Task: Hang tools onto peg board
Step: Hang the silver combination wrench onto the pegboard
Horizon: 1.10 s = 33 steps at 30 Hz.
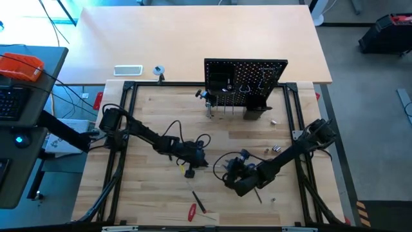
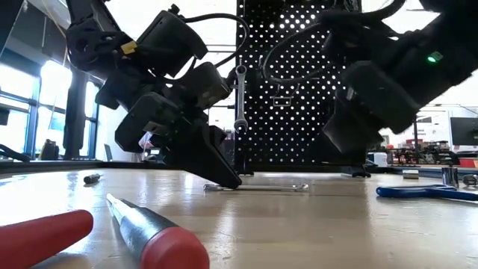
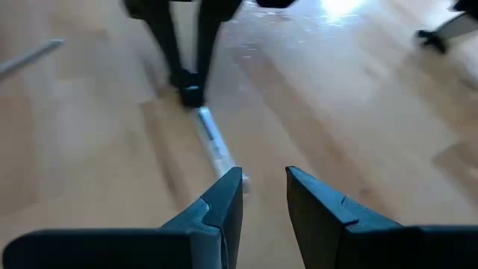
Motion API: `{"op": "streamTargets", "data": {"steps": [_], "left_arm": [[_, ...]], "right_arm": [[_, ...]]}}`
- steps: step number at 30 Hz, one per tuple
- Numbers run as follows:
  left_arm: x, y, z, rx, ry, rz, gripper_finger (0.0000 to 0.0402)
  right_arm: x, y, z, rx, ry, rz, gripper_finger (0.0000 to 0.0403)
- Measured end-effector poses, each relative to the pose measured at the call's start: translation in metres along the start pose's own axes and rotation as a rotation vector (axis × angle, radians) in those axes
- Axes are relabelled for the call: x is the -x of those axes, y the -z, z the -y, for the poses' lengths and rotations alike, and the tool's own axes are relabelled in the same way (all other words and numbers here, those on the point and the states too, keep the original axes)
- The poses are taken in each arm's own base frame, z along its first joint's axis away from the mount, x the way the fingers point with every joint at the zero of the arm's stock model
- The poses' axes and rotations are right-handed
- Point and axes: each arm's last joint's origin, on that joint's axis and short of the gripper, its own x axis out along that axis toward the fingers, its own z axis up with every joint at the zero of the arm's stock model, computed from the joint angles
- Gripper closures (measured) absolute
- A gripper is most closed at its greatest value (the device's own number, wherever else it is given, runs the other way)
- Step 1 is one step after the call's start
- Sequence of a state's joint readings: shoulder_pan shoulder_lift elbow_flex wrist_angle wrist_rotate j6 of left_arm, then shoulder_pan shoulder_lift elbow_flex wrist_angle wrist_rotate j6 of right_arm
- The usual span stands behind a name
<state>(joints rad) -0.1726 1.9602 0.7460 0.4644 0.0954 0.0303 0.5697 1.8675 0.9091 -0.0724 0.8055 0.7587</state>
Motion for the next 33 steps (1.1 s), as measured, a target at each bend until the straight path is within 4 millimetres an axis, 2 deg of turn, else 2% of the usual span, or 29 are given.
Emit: {"op": "streamTargets", "data": {"steps": [4,14,27,33], "left_arm": [[0.0,0.0,0.0,-0.001,-0.003,0.0,0.0375],[0.0,0.0,0.0,-0.013,-0.01,0.003,0.0375],[0.0,0.0,-0.001,-0.016,-0.009,0.009,0.0375],[0.0,0.0,-0.001,-0.016,-0.008,0.007,0.0375]], "right_arm": [[-0.002,0.005,0.001,-0.018,-0.065,0.03,0.031],[-0.015,0.011,0.014,0.01,-0.129,0.018,0.0365],[-0.03,0.005,0.026,0.032,-0.224,-0.027,0.0368],[-0.039,0.017,0.023,0.005,-0.213,-0.06,0.0368]]}}
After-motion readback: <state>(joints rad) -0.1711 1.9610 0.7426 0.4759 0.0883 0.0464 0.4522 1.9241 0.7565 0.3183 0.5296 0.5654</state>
